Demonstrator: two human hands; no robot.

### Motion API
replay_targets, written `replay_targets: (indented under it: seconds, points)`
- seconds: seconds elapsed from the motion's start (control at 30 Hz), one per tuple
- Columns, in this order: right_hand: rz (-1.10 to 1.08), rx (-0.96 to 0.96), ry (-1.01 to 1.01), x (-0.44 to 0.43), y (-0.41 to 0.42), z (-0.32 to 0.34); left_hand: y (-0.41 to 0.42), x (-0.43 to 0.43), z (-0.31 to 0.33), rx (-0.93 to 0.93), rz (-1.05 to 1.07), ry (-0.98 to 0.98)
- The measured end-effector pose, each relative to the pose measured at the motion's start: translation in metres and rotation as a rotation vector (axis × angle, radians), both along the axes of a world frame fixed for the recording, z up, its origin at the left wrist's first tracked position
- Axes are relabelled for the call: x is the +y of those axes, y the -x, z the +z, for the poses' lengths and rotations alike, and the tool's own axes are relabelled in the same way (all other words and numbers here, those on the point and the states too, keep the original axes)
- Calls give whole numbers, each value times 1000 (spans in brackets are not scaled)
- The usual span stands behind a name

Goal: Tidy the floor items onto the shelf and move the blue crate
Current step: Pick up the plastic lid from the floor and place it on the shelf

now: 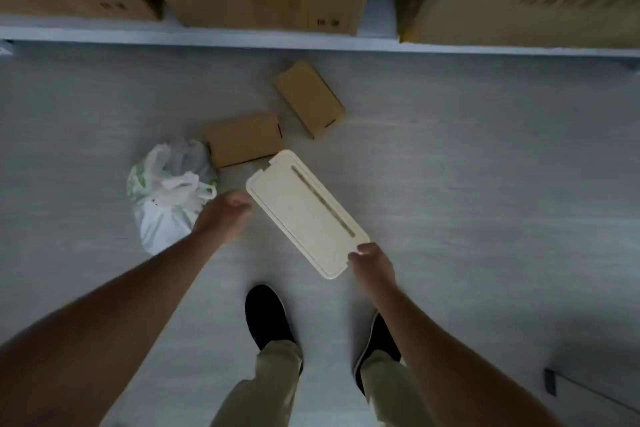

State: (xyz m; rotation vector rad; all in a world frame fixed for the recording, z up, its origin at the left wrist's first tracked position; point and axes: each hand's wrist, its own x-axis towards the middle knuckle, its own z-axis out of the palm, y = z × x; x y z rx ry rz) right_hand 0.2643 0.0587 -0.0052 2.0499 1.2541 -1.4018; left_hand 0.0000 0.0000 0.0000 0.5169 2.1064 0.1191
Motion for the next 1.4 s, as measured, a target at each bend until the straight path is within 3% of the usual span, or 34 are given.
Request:
replay_targets:
  seconds: [0.07, 0.2, 0.33, 0.43, 0.6, 0.93, 1.07, 1.2, 1.4]
  points:
    - [-280, -73, -52, 2, 6, -43, 4, 23, -43, 28, -6, -18]
    - [-706, -59, 101, 4, 15, -96, 5, 55, -100, 69, -43, -65]
    - [-847, 37, 222, 1, 20, -106, 12, 68, -116, -55, 62, -75]
    - [-832, 57, 138, 4, 21, -86, 12, 68, -91, -7, 79, -94]
    - [-723, 96, 14, 33, 8, 25, -1, 68, 27, 103, 91, -188]
    - [-515, 182, -283, 127, -95, 390, -101, 116, 415, 129, 133, -415]
    - [-434, 229, -429, 171, -136, 510, -142, 148, 538, 142, 182, -538]
    - [-334, 244, -563, 218, -167, 598, -172, 177, 620, 103, 222, -687]
    - [-192, 233, -745, 292, -180, 681, -189, 225, 682, 20, 313, -843]
